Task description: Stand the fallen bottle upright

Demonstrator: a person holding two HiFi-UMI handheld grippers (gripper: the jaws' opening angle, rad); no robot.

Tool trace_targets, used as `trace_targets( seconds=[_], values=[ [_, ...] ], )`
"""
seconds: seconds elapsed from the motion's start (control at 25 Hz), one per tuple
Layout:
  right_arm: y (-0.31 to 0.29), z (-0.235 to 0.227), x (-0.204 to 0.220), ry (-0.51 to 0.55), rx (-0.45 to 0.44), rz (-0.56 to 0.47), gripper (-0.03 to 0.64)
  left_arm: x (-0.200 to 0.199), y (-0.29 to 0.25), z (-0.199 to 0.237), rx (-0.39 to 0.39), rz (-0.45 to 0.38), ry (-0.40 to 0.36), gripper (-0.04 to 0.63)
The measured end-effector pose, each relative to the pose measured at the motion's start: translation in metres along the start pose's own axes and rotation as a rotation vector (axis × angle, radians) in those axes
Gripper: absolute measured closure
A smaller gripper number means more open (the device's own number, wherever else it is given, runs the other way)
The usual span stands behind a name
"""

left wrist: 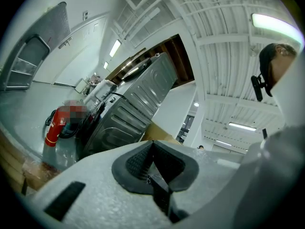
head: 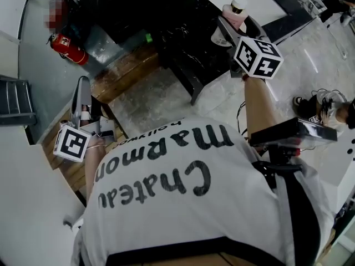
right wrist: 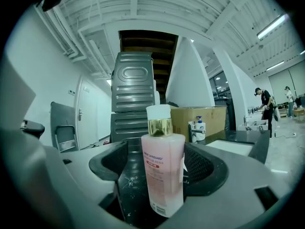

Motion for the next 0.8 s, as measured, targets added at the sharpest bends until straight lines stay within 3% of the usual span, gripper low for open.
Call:
trace_targets(
  seconds=[0.4, 0.6, 0.64, 0.72, 0.8],
  values=[
    [0.015, 0.023, -0.002, 0.041, -0.036, -0.008, 0.293, 0.022, -0.020, -0.014, 0.090, 0.087, 0.011, 0.581],
    [0.089, 0.077, 0.002, 0.002, -0.049, -0.027, 0.299, 0.026, 0.036, -0.024, 0.165, 0.112, 0.008, 0.581],
    [0.105, 0.087, 0.002, -0.006, -0.045, -0.026, 0.313, 0.026, 0.046, -0.026, 0.178, 0.117, 0.012, 0.581],
    [0.133, 0.101, 0.003, -0.027, -0.022, -0.036, 0.468, 0.028, 0.059, -0.029, 0.205, 0.131, 0.005, 0.581],
    [0.157, 0.110, 0.005, -0.053, 0.005, -0.052, 0.504, 0.032, 0.067, -0.034, 0.231, 0.153, -0.018, 0.581]
  ],
)
Point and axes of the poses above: the fingertips, and each gripper's own axes: y backward along the fingers, z to its left, x out of its underside, the point moved 6 cm from there along y, backward along the fingers, and after that the axes turned 8 degrees about -x, right-handed, at the moved point
